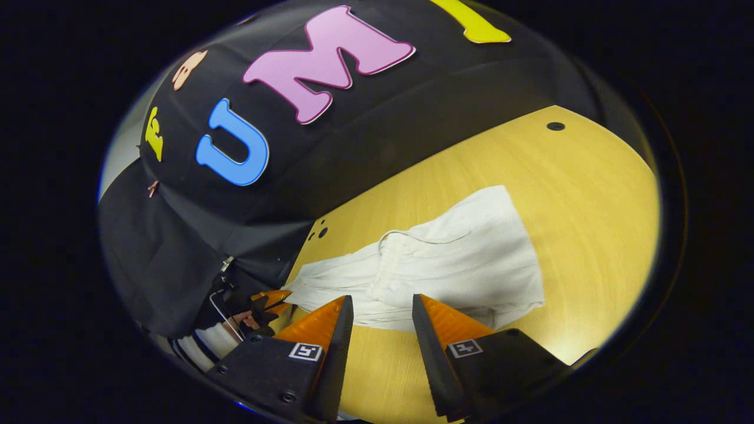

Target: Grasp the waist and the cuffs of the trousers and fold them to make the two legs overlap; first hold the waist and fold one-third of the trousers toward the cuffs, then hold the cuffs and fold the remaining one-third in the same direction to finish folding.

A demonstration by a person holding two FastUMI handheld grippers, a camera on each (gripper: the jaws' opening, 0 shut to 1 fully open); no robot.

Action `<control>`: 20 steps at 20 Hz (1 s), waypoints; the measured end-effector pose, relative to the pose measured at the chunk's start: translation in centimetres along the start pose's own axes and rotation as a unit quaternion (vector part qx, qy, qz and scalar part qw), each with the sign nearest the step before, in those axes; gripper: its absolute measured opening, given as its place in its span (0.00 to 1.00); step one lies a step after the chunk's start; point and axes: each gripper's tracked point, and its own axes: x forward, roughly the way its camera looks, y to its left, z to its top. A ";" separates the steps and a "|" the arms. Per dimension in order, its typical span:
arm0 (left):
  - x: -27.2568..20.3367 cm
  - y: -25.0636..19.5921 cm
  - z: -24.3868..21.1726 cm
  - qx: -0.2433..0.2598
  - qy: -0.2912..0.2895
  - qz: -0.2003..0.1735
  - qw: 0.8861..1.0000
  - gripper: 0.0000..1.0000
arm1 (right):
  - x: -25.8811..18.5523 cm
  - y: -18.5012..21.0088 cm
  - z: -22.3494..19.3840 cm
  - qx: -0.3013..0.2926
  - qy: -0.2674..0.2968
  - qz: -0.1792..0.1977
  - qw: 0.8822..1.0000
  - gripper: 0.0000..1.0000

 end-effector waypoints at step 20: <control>-0.8 -23.3 -18.0 0.419 -0.006 -0.121 0.900 0.06 | -11.8 -13.1 4.9 0.061 -0.048 -0.071 0.995 0.63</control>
